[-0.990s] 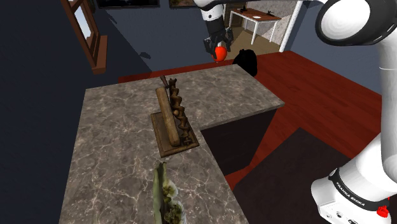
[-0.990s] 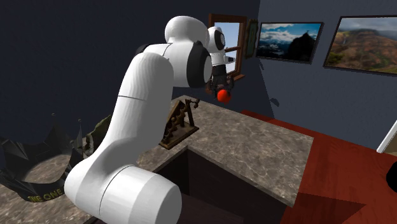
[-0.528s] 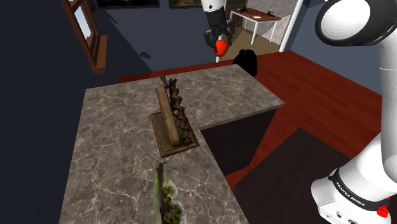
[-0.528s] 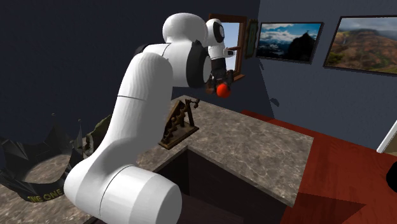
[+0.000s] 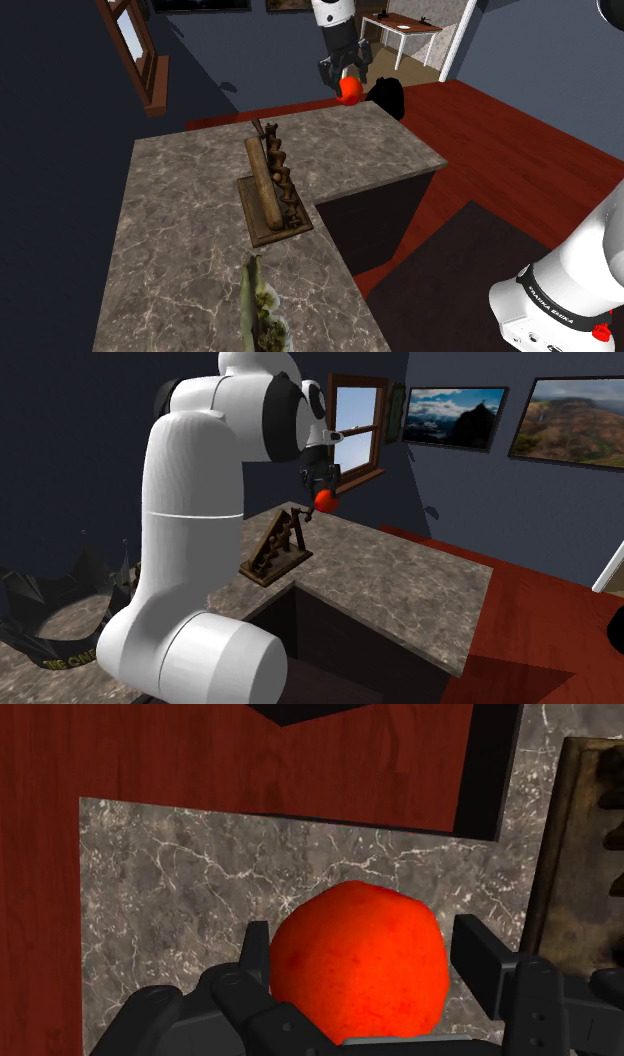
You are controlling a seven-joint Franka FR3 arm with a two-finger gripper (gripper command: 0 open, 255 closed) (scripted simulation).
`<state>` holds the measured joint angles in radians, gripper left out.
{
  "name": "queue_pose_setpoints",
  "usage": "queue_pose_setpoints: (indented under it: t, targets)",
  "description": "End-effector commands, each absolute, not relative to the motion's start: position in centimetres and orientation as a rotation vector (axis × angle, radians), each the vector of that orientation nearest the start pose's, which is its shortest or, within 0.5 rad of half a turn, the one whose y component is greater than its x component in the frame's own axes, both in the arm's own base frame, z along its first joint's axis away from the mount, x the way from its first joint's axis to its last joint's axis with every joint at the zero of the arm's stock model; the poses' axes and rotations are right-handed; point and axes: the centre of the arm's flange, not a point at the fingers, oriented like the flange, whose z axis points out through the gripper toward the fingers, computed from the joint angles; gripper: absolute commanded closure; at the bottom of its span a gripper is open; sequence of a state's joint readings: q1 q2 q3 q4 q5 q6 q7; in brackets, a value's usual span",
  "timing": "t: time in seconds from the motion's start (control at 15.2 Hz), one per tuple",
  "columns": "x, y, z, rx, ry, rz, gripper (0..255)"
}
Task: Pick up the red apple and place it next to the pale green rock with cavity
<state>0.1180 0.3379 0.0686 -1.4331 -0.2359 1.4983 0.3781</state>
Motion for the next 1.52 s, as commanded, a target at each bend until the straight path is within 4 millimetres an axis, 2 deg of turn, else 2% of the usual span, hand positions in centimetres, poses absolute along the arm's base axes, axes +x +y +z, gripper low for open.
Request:
queue_pose_setpoints:
  t: [0.0,1.45]
  targets:
    - [60.3,10.2,48.3,-3.391,0.303,0.345,255]
    - [38.3,29.1,48.3,-3.391,0.303,0.345,255]
